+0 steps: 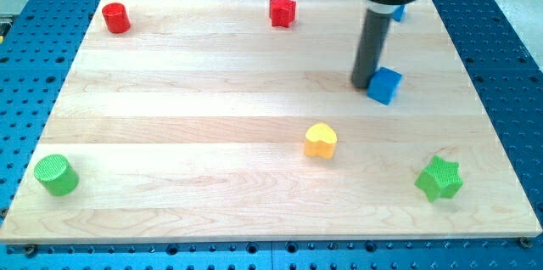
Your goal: Slide the cube below the triangle
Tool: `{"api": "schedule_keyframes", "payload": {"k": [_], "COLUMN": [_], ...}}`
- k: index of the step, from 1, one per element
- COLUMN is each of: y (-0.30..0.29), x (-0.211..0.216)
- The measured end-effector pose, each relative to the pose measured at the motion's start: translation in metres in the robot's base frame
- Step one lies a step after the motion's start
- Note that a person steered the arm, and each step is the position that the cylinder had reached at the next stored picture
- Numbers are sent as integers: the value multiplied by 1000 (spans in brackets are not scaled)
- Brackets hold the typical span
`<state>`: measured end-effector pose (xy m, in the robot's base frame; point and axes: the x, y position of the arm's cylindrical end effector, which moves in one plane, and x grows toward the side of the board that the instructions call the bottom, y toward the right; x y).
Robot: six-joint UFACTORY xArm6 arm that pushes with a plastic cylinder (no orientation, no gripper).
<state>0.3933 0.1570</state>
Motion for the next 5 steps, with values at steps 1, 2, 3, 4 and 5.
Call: {"api": "schedule_keyframes", "payload": {"k": [1, 2, 3, 4, 5], "y": [-36, -44, -2, 41, 62], "x": [9, 53, 44, 38, 33]}}
